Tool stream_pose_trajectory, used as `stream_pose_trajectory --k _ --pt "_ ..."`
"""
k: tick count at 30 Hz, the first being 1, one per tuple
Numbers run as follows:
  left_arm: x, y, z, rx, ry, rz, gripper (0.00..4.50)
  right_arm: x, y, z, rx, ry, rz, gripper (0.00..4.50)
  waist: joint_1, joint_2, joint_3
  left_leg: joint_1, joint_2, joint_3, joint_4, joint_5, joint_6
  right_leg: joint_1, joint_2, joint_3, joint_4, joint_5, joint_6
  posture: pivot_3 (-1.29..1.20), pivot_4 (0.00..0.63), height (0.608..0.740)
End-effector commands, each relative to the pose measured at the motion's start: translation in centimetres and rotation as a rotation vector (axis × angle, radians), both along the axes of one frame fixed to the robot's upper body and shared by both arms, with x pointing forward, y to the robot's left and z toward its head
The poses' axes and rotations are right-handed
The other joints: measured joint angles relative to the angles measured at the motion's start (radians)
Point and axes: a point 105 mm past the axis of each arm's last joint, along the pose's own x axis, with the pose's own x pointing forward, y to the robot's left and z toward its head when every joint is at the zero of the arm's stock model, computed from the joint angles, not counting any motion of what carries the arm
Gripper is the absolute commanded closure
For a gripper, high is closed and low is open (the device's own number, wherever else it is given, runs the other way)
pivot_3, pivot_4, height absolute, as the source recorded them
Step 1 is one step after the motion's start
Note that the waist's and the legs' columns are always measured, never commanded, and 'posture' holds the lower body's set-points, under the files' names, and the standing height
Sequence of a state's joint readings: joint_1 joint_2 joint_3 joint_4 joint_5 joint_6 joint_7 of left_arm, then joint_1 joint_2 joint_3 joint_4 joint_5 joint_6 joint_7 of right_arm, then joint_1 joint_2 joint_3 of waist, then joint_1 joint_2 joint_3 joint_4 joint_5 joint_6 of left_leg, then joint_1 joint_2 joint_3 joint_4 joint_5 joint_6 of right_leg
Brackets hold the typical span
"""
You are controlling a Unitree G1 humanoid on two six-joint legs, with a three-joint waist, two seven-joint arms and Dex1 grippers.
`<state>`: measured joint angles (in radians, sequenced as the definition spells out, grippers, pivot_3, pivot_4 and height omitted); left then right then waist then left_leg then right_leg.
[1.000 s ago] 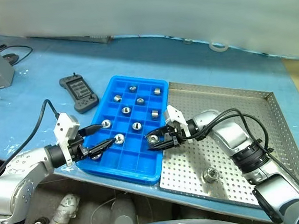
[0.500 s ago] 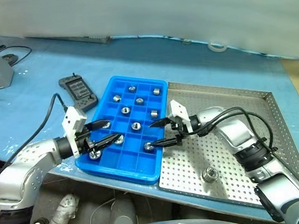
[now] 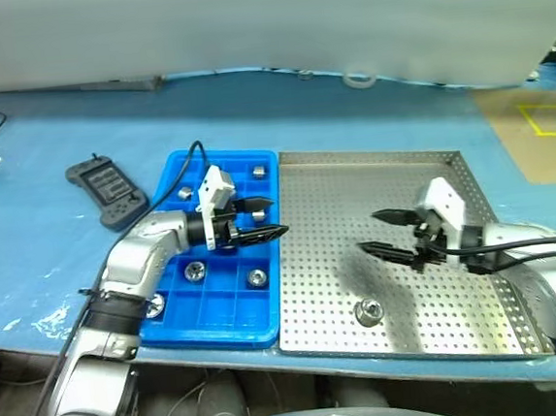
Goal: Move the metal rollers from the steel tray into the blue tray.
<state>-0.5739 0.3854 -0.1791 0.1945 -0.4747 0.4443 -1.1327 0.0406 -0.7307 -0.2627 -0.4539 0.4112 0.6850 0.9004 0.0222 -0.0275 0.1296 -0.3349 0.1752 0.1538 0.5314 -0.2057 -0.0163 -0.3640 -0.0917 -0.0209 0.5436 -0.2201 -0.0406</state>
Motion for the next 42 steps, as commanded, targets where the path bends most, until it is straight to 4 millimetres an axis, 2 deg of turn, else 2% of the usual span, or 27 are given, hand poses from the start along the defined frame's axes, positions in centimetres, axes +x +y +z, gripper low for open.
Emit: stream_pose_trajectory --k 1,4,7,10,19,24,28,32,37,39,42 --pt "0.6 -0.9 0.3 0.001 -0.042 -0.045 0.48 -1.0 -2.2 1.6 -0.018 -0.094 -0.146 0.78 -0.017 0.001 -0.001 0.000 0.000 0.000 0.000 0.000 0.001 0.000 0.000 0.000 -0.001 0.000 0.000 -0.33 0.150 0.740" --pt "1.1 -1.9 0.0 0.007 -0.051 -0.073 0.48 -1.8 -3.9 0.9 -0.038 -0.128 -0.303 0.78 -0.040 0.002 -0.002 0.000 0.000 0.002 0.000 -0.003 0.007 0.001 0.000 0.000 -0.004 0.000 0.000 -0.36 0.150 0.740" --pt "1.3 -3.1 0.2 -0.007 -0.051 -0.106 0.48 -2.9 -3.4 0.0 -0.011 -0.110 -0.338 0.78 -0.053 0.003 -0.003 0.000 0.000 0.004 0.001 -0.005 0.009 0.001 -0.001 0.000 -0.005 0.000 0.000 -0.39 0.150 0.740" --pt "1.1 -4.5 0.5 -0.017 -0.053 -0.146 0.48 -3.2 -2.8 0.2 0.003 -0.118 -0.337 0.78 -0.064 0.005 -0.003 -0.001 0.000 0.005 0.002 -0.006 0.011 0.002 -0.002 0.000 -0.006 0.000 0.000 -0.40 0.150 0.740" --pt "0.8 -10.2 2.0 0.024 -0.087 -0.194 0.48 -1.7 -2.8 0.4 0.020 -0.132 -0.343 0.78 -0.064 0.005 -0.004 -0.006 -0.003 0.006 0.007 -0.010 0.017 0.001 -0.005 0.001 -0.007 0.000 0.000 -0.35 0.150 0.740" --pt "1.1 -12.8 0.8 0.191 -0.233 -0.140 0.48 -0.7 -1.8 -0.4 0.040 -0.125 -0.318 0.78 -0.063 0.008 -0.004 -0.009 -0.003 0.006 0.009 -0.010 0.022 0.000 -0.007 0.000 -0.007 0.000 0.000 -0.33 0.150 0.740" --pt "0.5 -13.0 0.3 0.244 -0.270 -0.172 0.48 -0.6 -1.8 -0.9 0.043 -0.119 -0.317 0.78 -0.062 0.009 -0.004 -0.011 -0.004 0.006 0.010 -0.010 0.024 0.000 -0.008 0.000 -0.008 0.000 0.000 -0.33 0.150 0.740" --pt "-0.2 -11.8 -0.4 0.274 -0.249 -0.215 0.48 -0.9 -1.7 -1.6 0.050 -0.101 -0.317 0.78 -0.062 0.010 -0.004 -0.011 -0.004 0.006 0.010 -0.010 0.024 0.000 -0.008 0.000 -0.007 0.000 0.000 -0.32 0.150 0.740" --pt "-1.0 -10.5 -0.3 0.240 -0.216 -0.254 0.48 -0.9 -1.1 -2.4 0.067 -0.081 -0.304 0.78 -0.060 0.010 -0.004 -0.012 -0.004 0.006 0.010 -0.010 0.024 0.000 -0.009 0.000 -0.007 0.000 0.000 -0.29 0.150 0.740" --pt "-1.8 -11.0 -0.2 0.238 -0.254 -0.342 0.48 -0.6 -0.9 -2.6 0.075 -0.077 -0.296 0.78 -0.057 0.010 -0.004 -0.011 -0.005 0.006 0.010 -0.011 0.024 0.000 -0.009 -0.001 -0.008 0.000 0.000 -0.29 0.150 0.740" --pt "-0.9 -12.4 1.4 0.208 -0.260 -0.336 0.48 -0.3 -0.2 -2.8 0.086 -0.080 -0.281 0.78 -0.048 0.011 -0.003 -0.011 -0.007 0.006 0.011 -0.011 0.024 -0.002 -0.012 -0.001 -0.007 0.000 0.000 -0.31 0.150 0.740"
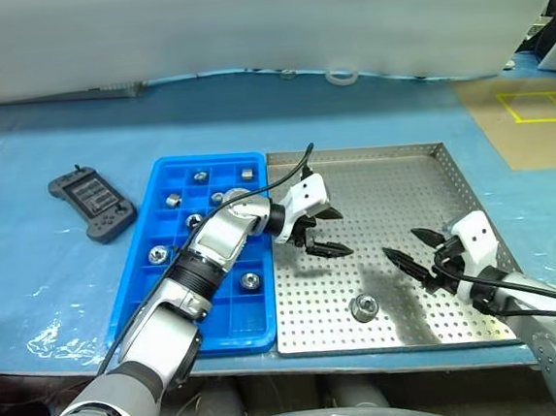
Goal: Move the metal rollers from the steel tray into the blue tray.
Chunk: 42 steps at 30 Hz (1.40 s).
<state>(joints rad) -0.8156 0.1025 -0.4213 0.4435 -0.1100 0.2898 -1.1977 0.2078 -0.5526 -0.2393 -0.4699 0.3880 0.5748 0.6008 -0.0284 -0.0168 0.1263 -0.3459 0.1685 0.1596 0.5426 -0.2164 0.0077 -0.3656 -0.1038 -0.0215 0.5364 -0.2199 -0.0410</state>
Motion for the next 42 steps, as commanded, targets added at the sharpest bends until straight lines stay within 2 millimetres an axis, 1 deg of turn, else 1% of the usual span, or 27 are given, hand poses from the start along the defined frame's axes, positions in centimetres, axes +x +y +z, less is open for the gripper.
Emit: stream_pose_trajectory --k 1,4,7,10,12,15,18,22,25,27,31,34,42 --pt "0.4 -1.7 3.4 -0.079 -0.053 -0.043 0.48 0.4 0.9 0.9 0.010 -0.055 0.017 0.78 0.004 0.000 0.000 -0.001 -0.001 0.000 0.000 0.000 0.000 0.000 -0.001 0.000 0.000 0.000 0.000 -0.30 0.150 0.740" --pt "0.8 -1.2 3.7 -0.091 -0.057 -0.021 0.48 0.6 1.2 0.7 0.031 -0.064 -0.001 0.78 0.003 0.000 0.000 0.000 -0.003 0.001 0.000 -0.001 0.003 0.000 -0.004 0.000 0.000 0.000 0.000 -0.29 0.150 0.740" --pt "1.7 -0.2 3.9 -0.101 -0.050 0.050 0.48 0.9 1.5 0.8 0.068 -0.085 -0.009 0.78 -0.004 0.001 0.000 -0.002 -0.002 0.003 -0.001 -0.002 0.004 0.000 -0.004 0.000 0.000 0.000 0.000 -0.27 0.150 0.740" --pt "3.4 0.9 5.4 -0.151 -0.036 0.167 0.48 1.5 1.6 0.8 0.084 -0.101 -0.002 0.78 -0.005 0.001 0.000 -0.002 -0.002 0.003 -0.001 -0.001 0.004 -0.002 -0.003 0.000 0.000 0.000 0.000 -0.25 0.150 0.740" --pt "3.9 1.7 6.1 -0.174 -0.037 0.223 0.48 2.3 1.6 0.8 0.091 -0.119 -0.009 0.78 -0.005 0.001 0.000 -0.002 -0.002 0.003 0.001 -0.001 0.004 -0.002 -0.004 0.000 0.001 0.000 0.000 -0.22 0.150 0.740" --pt "4.1 3.0 5.9 -0.159 -0.065 0.274 0.48 3.7 1.6 1.3 0.099 -0.160 -0.016 0.78 -0.001 0.001 0.000 -0.002 -0.003 0.003 0.002 -0.002 0.004 -0.002 -0.004 0.000 0.001 0.000 -0.001 -0.20 0.150 0.740" --pt "4.0 4.4 5.3 -0.156 -0.050 0.316 0.48 4.7 2.0 1.9 0.126 -0.188 0.004 0.78 0.011 0.001 0.000 -0.002 -0.003 0.003 0.001 -0.002 0.004 -0.002 -0.004 0.000 0.001 0.000 -0.001 -0.17 0.150 0.740" --pt "3.5 5.7 5.2 -0.165 -0.030 0.336 0.48 4.5 3.4 2.0 0.147 -0.176 0.091 0.78 0.022 0.001 0.000 -0.003 -0.002 0.003 0.001 -0.001 0.005 -0.003 -0.004 -0.002 0.001 0.000 -0.001 -0.15 0.150 0.740" --pt "4.4 6.8 4.6 -0.140 -0.038 0.409 0.48 4.8 3.8 2.0 0.142 -0.180 0.104 0.78 0.030 0.001 0.000 -0.003 -0.002 0.002 0.001 -0.002 0.006 -0.003 -0.004 -0.002 0.001 0.000 -0.001 -0.15 0.150 0.740" --pt "4.7 7.0 4.4 -0.135 -0.036 0.424 0.48 4.9 3.9 2.1 0.140 -0.182 0.103 0.78 0.033 0.001 0.000 -0.003 -0.003 0.002 0.002 -0.002 0.006 -0.002 -0.005 -0.002 0.001 0.000 -0.001 -0.14 0.150 0.740" --pt "4.7 6.7 4.6 -0.161 -0.014 0.429 0.48 5.2 3.8 2.2 0.136 -0.191 0.098 0.78 0.044 0.001 0.000 -0.002 -0.003 0.003 0.002 -0.002 0.006 -0.002 -0.005 -0.001 0.001 0.000 -0.001 -0.14 0.150 0.740" --pt "4.8 6.6 4.1 -0.147 -0.013 0.435 0.48 5.3 3.7 2.4 0.138 -0.196 0.093 0.78 0.044 0.001 0.000 -0.002 -0.003 0.003 0.002 -0.001 0.005 -0.002 -0.005 -0.001 0.002 0.000 -0.001 -0.14 0.150 0.740" --pt "4.9 6.4 4.9 -0.168 -0.008 0.415 0.48 5.1 3.9 2.6 0.163 -0.198 0.088 0.78 0.043 0.001 0.000 -0.002 -0.003 0.003 0.002 -0.002 0.005 -0.003 -0.004 -0.001 0.001 0.000 -0.001 -0.15 0.150 0.740"
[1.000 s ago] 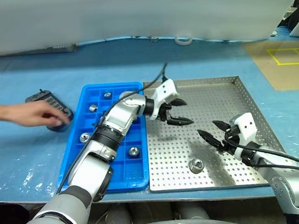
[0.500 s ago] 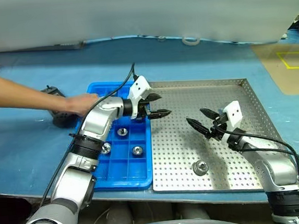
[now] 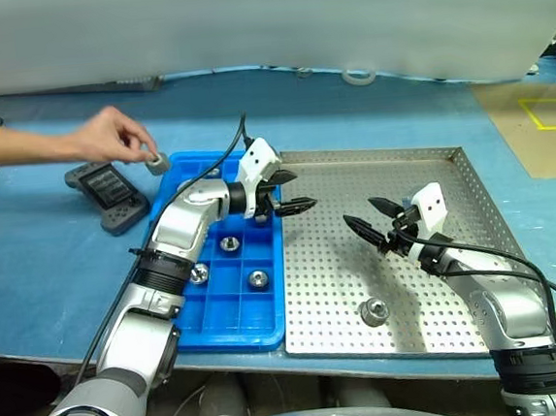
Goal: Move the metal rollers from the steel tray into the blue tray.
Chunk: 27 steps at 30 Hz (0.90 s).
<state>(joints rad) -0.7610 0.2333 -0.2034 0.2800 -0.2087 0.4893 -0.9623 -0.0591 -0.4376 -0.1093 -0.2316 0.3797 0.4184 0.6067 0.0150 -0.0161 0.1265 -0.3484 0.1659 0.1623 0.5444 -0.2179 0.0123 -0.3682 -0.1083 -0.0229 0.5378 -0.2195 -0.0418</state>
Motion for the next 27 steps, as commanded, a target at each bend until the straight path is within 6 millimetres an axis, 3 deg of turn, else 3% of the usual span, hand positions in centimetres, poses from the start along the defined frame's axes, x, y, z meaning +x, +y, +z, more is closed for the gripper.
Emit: stream_pose_trajectory --k 1,27 --pt "0.2 -0.2 1.8 -0.033 -0.040 -0.022 0.48 0.0 0.1 1.2 0.019 -0.051 -0.006 0.78 0.000 0.000 0.000 0.000 0.000 0.000 0.000 0.000 0.000 0.000 0.000 0.000 0.000 0.000 0.000 -0.16 0.150 0.740" --pt "0.1 -1.0 3.1 -0.094 -0.036 -0.014 0.48 -0.5 -0.1 0.7 0.012 -0.036 -0.045 0.78 -0.001 0.000 0.000 0.000 0.000 0.000 0.000 0.000 0.000 0.000 0.000 0.000 0.000 0.000 0.000 -0.17 0.150 0.740"
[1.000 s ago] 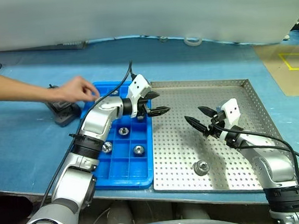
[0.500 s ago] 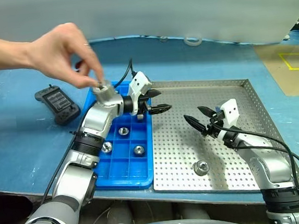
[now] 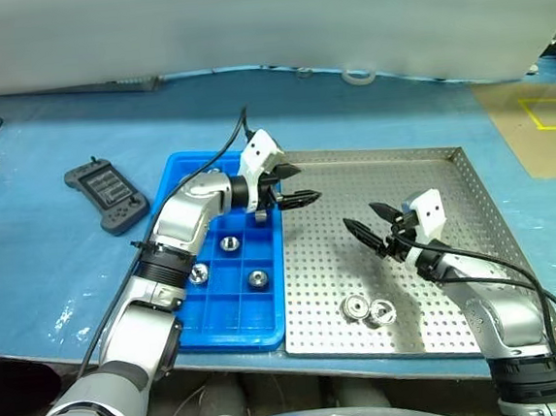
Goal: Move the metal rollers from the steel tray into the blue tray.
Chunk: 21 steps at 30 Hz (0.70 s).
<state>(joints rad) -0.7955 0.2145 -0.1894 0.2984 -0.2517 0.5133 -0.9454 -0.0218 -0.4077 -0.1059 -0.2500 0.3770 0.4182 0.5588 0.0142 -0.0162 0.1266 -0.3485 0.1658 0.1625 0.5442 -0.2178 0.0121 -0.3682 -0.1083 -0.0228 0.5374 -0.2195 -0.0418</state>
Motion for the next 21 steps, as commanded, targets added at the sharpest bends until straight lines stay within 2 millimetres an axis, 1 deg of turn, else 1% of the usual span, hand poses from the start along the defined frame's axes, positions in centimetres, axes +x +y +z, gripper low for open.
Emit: stream_pose_trajectory --k 1,7,9,13,15,17,18,19,21 --pt "-0.2 -0.5 2.0 -0.046 -0.055 -0.011 0.48 -0.1 -0.2 1.5 -0.011 -0.052 0.003 0.78 0.000 0.000 0.000 0.000 0.000 0.000 0.000 0.000 0.000 0.000 0.000 0.000 0.000 0.000 0.000 -0.17 0.150 0.740" --pt "-0.6 -0.8 1.9 -0.060 -0.047 -0.017 0.48 -0.5 -0.4 1.3 -0.025 -0.033 0.012 0.78 0.001 0.000 0.000 0.000 0.000 0.000 0.000 0.000 0.000 0.000 0.000 0.000 0.000 0.000 0.000 -0.17 0.150 0.740" --pt "-0.8 -0.8 2.0 -0.066 -0.044 -0.022 0.48 -1.1 -0.4 1.4 -0.027 -0.016 0.048 0.78 0.000 0.000 0.000 0.000 0.000 0.000 0.000 0.000 0.000 0.000 0.000 0.000 0.000 0.000 0.000 -0.17 0.150 0.740" --pt "-1.6 -0.9 2.3 -0.093 -0.034 -0.064 0.48 -4.1 -0.2 2.2 -0.065 0.056 0.213 0.78 0.004 0.001 0.001 0.000 0.000 0.000 -0.001 0.000 0.001 0.000 0.000 0.000 -0.001 0.000 0.000 -0.18 0.150 0.740" --pt "-1.9 -1.1 1.9 -0.092 -0.029 -0.084 0.48 -6.8 0.4 2.8 -0.115 0.126 0.368 0.78 0.003 0.001 0.001 0.000 0.000 0.000 -0.001 -0.001 0.002 0.001 0.000 0.000 -0.002 0.000 0.000 -0.19 0.150 0.740" --pt "-2.1 -1.4 1.5 -0.084 -0.026 -0.094 0.48 -9.0 0.8 3.0 -0.168 0.193 0.486 0.78 0.004 0.001 0.002 0.000 -0.001 0.000 -0.001 -0.001 0.002 0.002 -0.001 0.000 -0.003 0.000 0.000 -0.20 0.150 0.740" --pt "-2.2 -1.6 1.3 -0.082 -0.026 -0.096 0.48 -9.7 0.9 3.0 -0.188 0.215 0.519 0.78 0.003 0.000 0.002 0.001 -0.001 0.000 -0.001 -0.001 0.002 0.003 -0.001 0.000 -0.003 0.000 0.000 -0.20 0.150 0.740" --pt "-2.1 -2.0 1.3 -0.091 -0.021 -0.093 0.48 -10.2 0.7 2.5 -0.225 0.245 0.540 0.78 0.003 -0.001 0.002 0.001 0.001 0.000 -0.001 -0.001 0.002 0.004 0.000 0.000 -0.003 0.000 0.001 -0.20 0.150 0.740" --pt "-2.0 -2.7 1.1 -0.107 -0.008 -0.072 0.48 -10.6 0.3 1.7 -0.266 0.275 0.539 0.78 0.004 -0.002 0.002 0.001 0.001 0.000 -0.002 -0.001 0.001 0.004 0.000 0.000 -0.004 -0.001 0.001 -0.20 0.150 0.740"
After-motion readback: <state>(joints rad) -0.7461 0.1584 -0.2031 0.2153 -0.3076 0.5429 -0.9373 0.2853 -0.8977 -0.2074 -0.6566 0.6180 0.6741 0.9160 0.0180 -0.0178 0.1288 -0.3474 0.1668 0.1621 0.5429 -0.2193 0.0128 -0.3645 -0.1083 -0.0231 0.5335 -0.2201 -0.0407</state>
